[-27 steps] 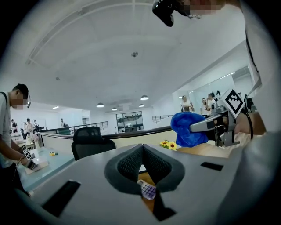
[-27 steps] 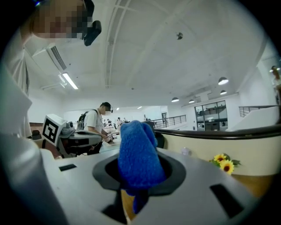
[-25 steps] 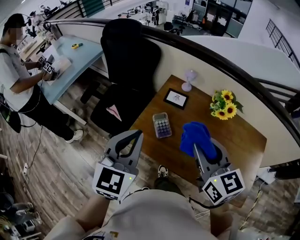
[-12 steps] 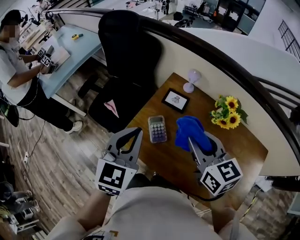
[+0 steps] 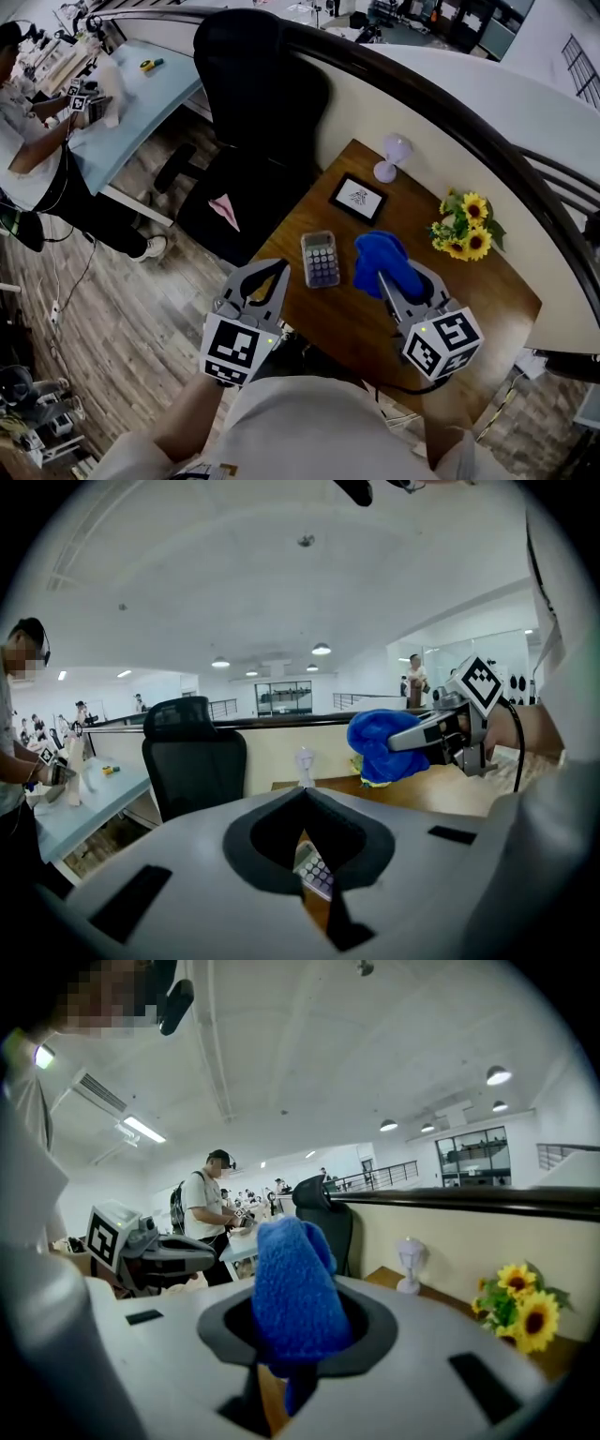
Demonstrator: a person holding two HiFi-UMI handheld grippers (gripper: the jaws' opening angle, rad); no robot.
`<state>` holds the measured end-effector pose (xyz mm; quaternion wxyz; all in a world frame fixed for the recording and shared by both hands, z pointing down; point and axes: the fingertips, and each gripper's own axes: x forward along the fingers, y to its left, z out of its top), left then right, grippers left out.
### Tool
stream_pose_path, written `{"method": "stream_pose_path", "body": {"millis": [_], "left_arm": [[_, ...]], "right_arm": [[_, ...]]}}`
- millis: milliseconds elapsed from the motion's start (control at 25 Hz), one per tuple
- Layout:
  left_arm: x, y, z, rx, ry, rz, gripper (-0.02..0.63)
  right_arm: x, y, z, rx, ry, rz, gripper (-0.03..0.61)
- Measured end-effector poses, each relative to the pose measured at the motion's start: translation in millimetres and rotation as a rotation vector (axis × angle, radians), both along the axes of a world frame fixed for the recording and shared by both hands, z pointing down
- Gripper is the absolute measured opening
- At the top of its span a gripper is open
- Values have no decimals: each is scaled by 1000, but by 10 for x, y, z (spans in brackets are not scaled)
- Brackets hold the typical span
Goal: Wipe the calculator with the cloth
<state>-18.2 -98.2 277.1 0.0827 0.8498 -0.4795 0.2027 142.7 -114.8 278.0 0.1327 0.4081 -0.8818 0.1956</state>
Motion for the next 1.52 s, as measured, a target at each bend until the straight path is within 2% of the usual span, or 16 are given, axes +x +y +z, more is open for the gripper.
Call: {"method": "stream_pose_path", "body": {"millis": [320,640,1080,1320,1520], "left_arm": [[-38,-173,634,-129,24,25,3],[29,-347,1376,-209,55,20,3],[163,-449,2371,-360,90,70,3],[208,-431,2831,-439,107,89,3],[261,-413,3038,-470,135,97,3]], "right_arm": [[-261,-303,557,-69,69,-25,112],[-575,-491,1324,-139,171,-136,117],[-1008,-651,2195,-196,217,-223,120],[-1144,-706,2571,-245,318,-274,120],[-1242,-758,2726,-266,307,-298,120]]}}
